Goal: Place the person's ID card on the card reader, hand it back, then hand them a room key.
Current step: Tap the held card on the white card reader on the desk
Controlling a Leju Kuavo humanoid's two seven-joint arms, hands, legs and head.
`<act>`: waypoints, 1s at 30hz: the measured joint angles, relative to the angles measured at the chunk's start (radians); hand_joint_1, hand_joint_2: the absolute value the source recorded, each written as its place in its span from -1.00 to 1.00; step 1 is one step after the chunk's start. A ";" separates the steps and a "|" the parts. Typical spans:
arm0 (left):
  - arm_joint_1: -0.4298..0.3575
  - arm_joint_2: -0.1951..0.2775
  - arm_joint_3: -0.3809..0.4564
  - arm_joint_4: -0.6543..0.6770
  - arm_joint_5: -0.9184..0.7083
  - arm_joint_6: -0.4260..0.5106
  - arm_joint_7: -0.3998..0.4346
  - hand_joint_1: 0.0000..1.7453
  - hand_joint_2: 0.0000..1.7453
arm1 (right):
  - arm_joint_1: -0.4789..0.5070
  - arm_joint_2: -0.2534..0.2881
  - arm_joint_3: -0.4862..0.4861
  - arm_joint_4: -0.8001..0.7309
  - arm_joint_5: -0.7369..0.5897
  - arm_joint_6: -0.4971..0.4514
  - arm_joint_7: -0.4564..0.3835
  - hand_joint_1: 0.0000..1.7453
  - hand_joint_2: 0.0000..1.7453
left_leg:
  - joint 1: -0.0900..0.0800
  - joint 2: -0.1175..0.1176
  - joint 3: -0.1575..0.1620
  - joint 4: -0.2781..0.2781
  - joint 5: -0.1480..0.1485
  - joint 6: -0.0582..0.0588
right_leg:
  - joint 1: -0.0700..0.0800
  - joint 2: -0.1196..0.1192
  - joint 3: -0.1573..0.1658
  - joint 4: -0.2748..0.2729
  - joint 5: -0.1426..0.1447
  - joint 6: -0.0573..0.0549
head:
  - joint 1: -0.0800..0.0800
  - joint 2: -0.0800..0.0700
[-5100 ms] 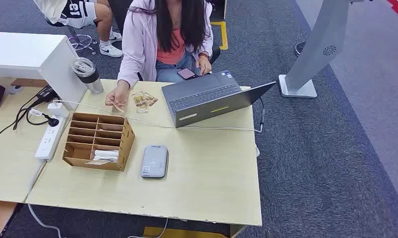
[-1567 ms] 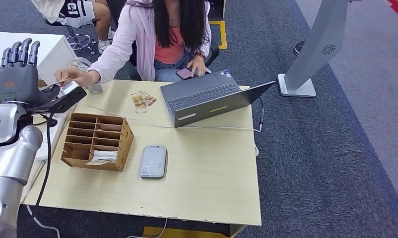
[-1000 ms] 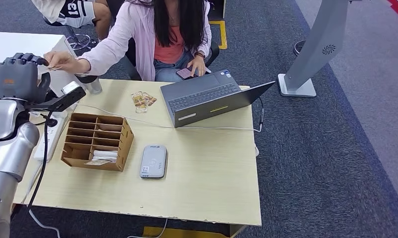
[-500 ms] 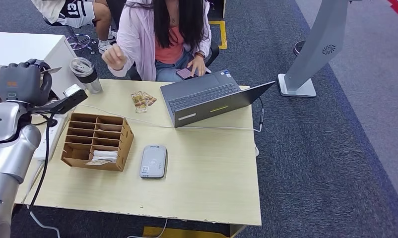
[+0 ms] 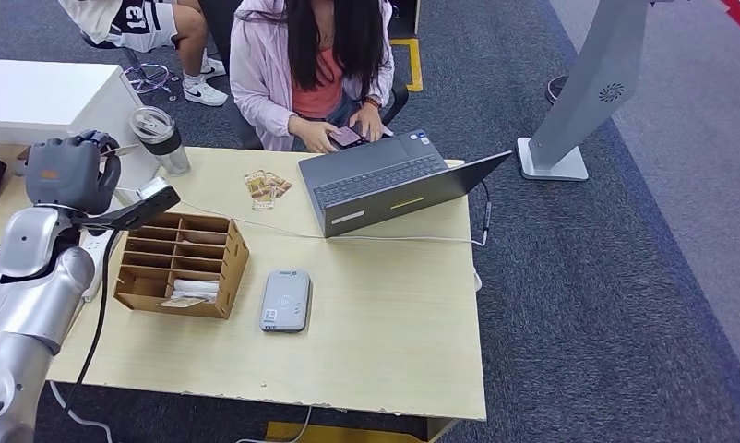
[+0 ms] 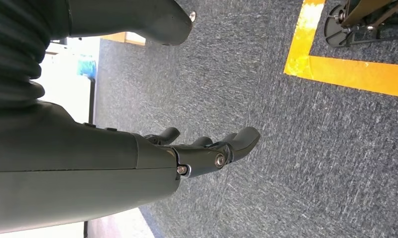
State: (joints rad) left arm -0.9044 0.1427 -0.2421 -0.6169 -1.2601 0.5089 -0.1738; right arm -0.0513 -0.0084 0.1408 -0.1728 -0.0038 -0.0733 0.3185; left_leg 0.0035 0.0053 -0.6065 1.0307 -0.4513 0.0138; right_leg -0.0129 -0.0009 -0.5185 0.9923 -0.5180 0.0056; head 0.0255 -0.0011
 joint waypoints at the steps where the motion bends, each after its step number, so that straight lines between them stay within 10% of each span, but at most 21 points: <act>1: 0.006 -0.004 -0.003 -0.008 0.003 -0.001 -0.007 1.00 1.00 | 0.000 0.000 0.000 0.000 0.000 0.000 0.000 -1.00 1.00 | 0.000 0.000 0.000 0.000 0.000 0.000 | 0.000 0.000 0.000 0.000 0.000 0.000 | 0.000 0.000; 30: 0.447 -0.195 -0.358 -0.390 0.056 -0.110 0.096 1.00 1.00 | 0.002 0.011 -0.042 0.000 -0.049 -0.038 -0.011 -1.00 1.00 | -0.001 -0.002 -0.001 0.001 -0.001 0.000 | 0.000 -0.002 0.000 -0.001 0.000 0.001 | 0.000 0.000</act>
State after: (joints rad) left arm -0.4578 -0.0525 -0.6001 -1.0074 -1.2038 0.3991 -0.0780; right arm -0.0496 0.0030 0.0988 -0.1728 -0.0533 -0.1109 0.3079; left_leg 0.0029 0.0036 -0.6078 1.0312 -0.4519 0.0142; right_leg -0.0131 -0.0026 -0.5188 0.9914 -0.5183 0.0062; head 0.0256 -0.0011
